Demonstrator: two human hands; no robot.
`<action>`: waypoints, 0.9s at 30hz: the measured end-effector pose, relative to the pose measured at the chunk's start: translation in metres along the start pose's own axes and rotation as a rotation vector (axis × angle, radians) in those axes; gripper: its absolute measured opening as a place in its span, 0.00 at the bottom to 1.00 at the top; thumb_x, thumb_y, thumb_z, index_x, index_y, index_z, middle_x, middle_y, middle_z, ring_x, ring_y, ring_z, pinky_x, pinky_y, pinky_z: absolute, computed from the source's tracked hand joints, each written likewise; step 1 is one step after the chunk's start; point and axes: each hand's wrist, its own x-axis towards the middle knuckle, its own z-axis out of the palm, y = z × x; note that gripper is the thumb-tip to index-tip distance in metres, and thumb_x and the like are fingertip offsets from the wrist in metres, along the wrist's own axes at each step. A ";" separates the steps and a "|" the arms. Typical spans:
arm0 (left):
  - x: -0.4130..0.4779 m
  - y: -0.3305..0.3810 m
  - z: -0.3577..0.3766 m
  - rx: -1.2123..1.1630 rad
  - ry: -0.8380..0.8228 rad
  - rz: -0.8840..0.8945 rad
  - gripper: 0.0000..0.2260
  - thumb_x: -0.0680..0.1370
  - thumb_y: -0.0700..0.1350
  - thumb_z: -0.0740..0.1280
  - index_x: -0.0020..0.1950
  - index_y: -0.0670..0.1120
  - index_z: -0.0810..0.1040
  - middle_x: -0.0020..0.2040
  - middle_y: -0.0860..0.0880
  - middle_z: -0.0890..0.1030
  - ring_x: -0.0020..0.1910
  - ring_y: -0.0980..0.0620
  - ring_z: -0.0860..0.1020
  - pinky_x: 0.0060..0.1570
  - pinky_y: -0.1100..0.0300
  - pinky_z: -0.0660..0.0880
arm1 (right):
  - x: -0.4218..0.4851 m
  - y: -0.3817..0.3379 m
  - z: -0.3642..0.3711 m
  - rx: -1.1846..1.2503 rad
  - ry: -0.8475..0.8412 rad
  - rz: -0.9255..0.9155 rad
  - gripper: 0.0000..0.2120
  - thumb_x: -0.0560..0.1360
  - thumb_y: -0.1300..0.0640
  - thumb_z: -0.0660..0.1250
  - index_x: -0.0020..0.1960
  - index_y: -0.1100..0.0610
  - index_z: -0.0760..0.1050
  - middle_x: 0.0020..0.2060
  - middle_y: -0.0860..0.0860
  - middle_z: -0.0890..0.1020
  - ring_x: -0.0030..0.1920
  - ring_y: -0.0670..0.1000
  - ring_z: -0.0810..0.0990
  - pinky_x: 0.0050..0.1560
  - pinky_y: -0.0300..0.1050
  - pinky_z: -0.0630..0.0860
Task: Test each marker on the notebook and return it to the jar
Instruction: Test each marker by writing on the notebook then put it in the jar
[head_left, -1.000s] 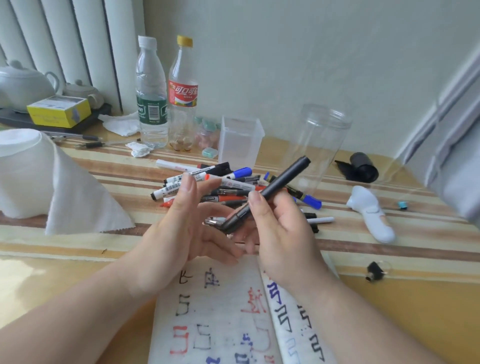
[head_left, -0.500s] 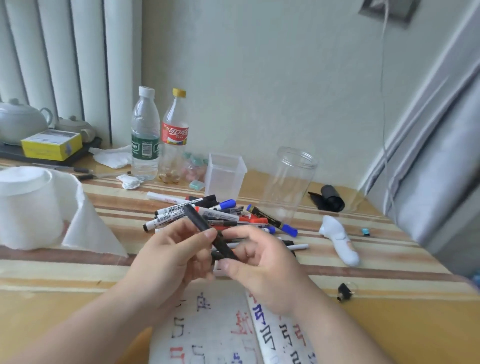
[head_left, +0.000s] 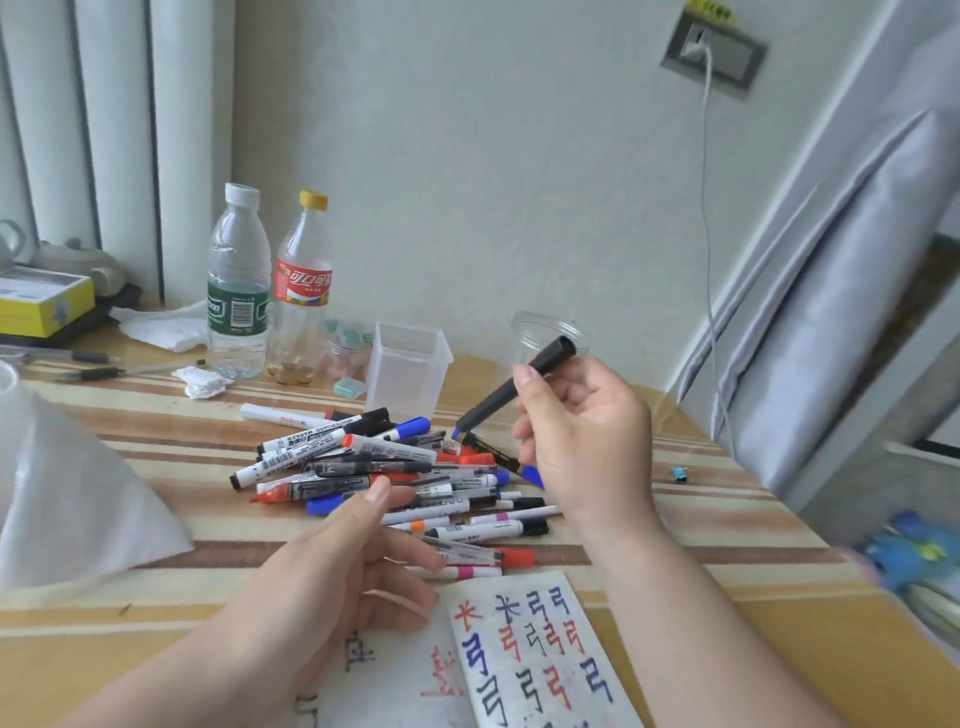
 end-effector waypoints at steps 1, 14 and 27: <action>0.000 0.000 -0.002 0.045 -0.007 0.023 0.25 0.73 0.66 0.72 0.62 0.50 0.83 0.51 0.34 0.84 0.44 0.35 0.83 0.45 0.42 0.80 | 0.012 -0.003 0.000 -0.037 0.057 -0.017 0.07 0.79 0.60 0.72 0.43 0.57 0.78 0.27 0.52 0.81 0.23 0.50 0.77 0.24 0.42 0.73; -0.003 -0.003 -0.007 0.551 -0.129 0.182 0.17 0.72 0.68 0.66 0.59 0.67 0.80 0.51 0.52 0.85 0.49 0.52 0.84 0.53 0.51 0.83 | 0.108 0.015 0.002 -0.216 0.249 0.180 0.09 0.78 0.62 0.69 0.58 0.59 0.76 0.35 0.55 0.84 0.25 0.49 0.82 0.33 0.50 0.84; -0.004 0.007 -0.014 0.941 0.058 0.230 0.08 0.82 0.48 0.67 0.44 0.60 0.79 0.37 0.55 0.84 0.31 0.57 0.81 0.35 0.60 0.79 | -0.007 0.022 0.003 -0.935 -0.670 0.258 0.06 0.74 0.51 0.73 0.41 0.42 0.77 0.39 0.39 0.82 0.38 0.39 0.81 0.33 0.36 0.71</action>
